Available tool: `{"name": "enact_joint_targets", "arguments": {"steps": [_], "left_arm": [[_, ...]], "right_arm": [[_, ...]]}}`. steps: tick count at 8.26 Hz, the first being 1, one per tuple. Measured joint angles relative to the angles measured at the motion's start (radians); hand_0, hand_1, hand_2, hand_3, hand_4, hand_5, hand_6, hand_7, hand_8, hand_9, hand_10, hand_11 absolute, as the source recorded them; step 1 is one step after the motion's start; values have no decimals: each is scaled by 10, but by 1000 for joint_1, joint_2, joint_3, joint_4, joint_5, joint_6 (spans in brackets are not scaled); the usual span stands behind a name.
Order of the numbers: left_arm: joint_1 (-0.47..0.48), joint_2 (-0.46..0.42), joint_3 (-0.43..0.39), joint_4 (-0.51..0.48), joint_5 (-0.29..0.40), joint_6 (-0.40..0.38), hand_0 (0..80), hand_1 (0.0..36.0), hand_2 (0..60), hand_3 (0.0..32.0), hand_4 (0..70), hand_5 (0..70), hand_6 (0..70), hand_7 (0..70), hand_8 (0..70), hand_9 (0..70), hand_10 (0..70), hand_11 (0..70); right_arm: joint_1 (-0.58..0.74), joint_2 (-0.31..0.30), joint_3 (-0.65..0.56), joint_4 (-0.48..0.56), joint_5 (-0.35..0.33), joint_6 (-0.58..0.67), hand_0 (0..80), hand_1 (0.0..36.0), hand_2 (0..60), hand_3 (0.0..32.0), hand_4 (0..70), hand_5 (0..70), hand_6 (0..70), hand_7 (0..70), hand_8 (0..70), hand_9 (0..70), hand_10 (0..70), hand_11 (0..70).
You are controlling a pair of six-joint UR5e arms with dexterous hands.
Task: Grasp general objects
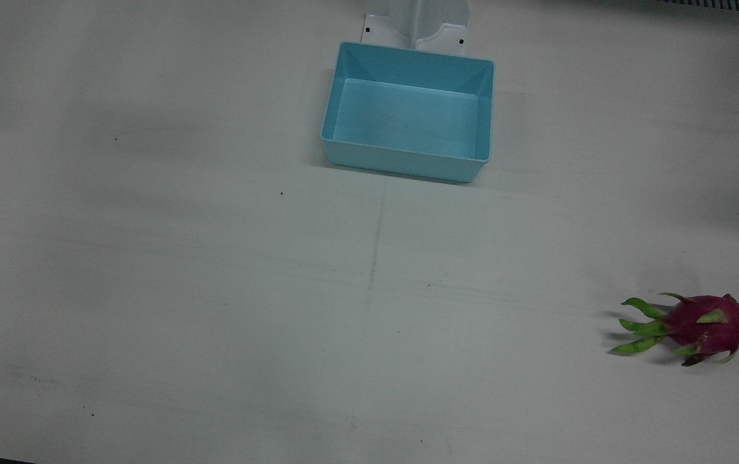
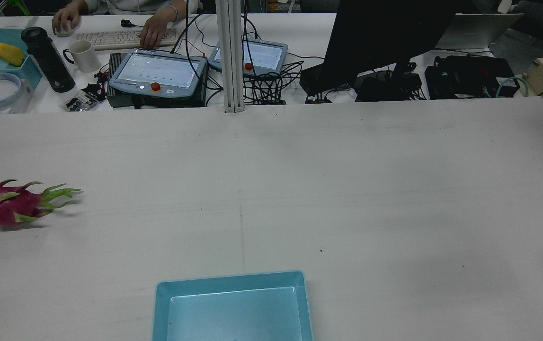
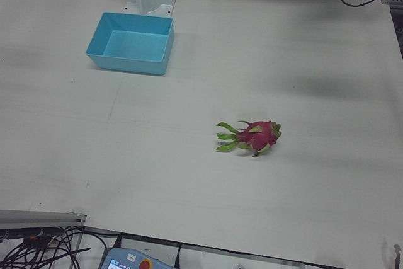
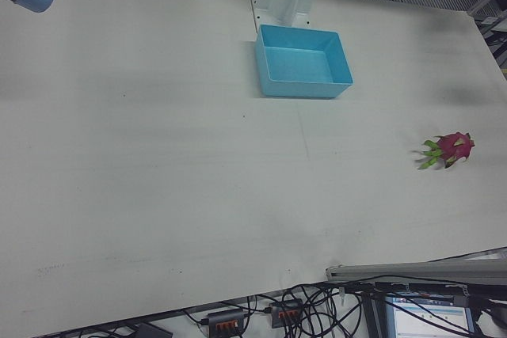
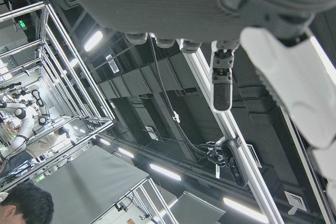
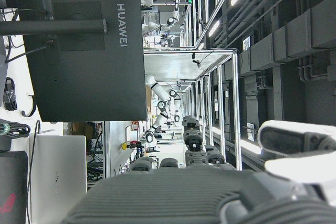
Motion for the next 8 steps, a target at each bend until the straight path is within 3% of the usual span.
{"name": "enact_joint_targets", "arguments": {"steps": [1,2,3,4,5,6,7,8], "left_arm": [[7,2,-6,-9,1,8,567,205,98,0,131,677,106,253,11,36,40,83],[12,4,-30,-15,2,20,575,210,97,0,129,652,104,245,10,35,34,75],[19,7,-58,-17,3,33,599,239,112,0,108,331,70,195,4,25,29,72],[37,10,-77,-18,5,49,685,272,79,158,88,0,16,86,0,3,131,225],[69,11,-85,-11,7,76,679,275,89,158,86,0,2,74,0,0,109,193],[98,12,-90,14,14,110,681,287,143,98,95,27,23,97,0,5,103,184],[116,13,-92,43,20,137,613,261,134,34,78,64,12,88,0,3,107,187],[134,8,-94,106,28,186,590,242,113,32,65,42,0,74,0,0,93,165]], "right_arm": [[0,0,0,0,0,0,0,0,0,0,0,0,0,0,0,0,0,0],[0,0,1,0,0,0,0,0,0,0,0,0,0,0,0,0,0,0],[0,0,1,0,0,0,0,0,0,0,0,0,0,0,0,0,0,0],[0,0,1,0,0,0,0,0,0,0,0,0,0,0,0,0,0,0],[0,0,1,-1,0,0,0,0,0,0,0,0,0,0,0,0,0,0],[0,0,1,0,0,0,0,0,0,0,0,0,0,0,0,0,0,0],[0,0,1,0,0,1,0,0,0,0,0,0,0,0,0,0,0,0],[0,0,1,0,0,0,0,0,0,0,0,0,0,0,0,0,0,0]]}}
